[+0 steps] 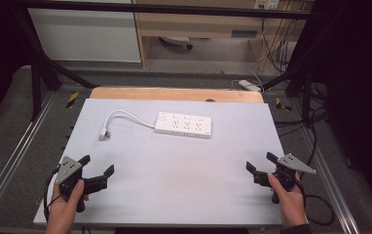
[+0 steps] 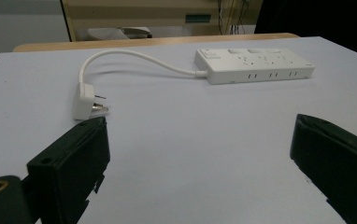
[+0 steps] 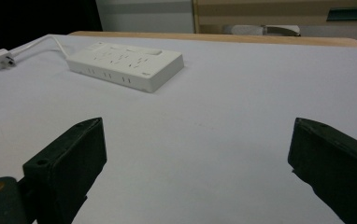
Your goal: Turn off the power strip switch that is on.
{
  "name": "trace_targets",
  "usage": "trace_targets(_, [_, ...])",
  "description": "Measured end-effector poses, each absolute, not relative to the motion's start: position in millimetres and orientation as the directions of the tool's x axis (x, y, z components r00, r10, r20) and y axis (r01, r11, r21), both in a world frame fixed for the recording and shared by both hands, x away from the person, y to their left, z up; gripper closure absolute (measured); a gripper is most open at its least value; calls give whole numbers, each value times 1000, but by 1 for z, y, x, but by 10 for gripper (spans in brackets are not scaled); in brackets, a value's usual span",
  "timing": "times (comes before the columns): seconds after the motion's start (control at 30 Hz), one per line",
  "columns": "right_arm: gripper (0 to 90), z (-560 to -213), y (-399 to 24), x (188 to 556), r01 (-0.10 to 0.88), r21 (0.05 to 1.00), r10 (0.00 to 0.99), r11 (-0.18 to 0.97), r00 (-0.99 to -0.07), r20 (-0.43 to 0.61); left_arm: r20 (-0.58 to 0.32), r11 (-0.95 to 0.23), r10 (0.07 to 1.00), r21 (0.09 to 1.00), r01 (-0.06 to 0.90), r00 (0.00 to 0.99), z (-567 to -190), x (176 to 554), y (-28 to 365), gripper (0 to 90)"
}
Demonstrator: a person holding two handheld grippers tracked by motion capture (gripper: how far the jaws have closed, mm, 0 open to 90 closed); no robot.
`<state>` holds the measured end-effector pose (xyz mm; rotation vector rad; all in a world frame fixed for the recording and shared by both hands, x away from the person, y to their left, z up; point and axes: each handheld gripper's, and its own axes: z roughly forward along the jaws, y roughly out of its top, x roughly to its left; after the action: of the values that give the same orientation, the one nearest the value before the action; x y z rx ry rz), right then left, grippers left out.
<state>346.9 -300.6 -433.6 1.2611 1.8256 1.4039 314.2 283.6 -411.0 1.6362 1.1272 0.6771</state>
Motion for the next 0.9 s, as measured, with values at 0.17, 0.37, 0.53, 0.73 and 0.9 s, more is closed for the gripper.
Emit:
trace_targets(0.17, [42,-433,-300,348,373,927,887,31,-439,147,-87,-71,905,934,351,415,-411,314,283,51])
trace_targets(0.37, [32,-431,-297,351,384,923,887,20,-433,161,-81,-80,903,933,352,422,-412,314,281,50])
trace_targets(0.53, [28,-426,-292,353,386,922,885,22,-437,161,-78,-88,902,930,356,426,-412,314,281,51])
trace_targets(0.73, [30,-410,-284,359,370,929,876,26,-456,157,-77,-90,903,928,361,423,-413,314,281,50])
trace_targets(0.9, [36,-397,-278,367,369,928,875,39,-461,147,-72,-98,900,928,361,429,-414,314,280,51])
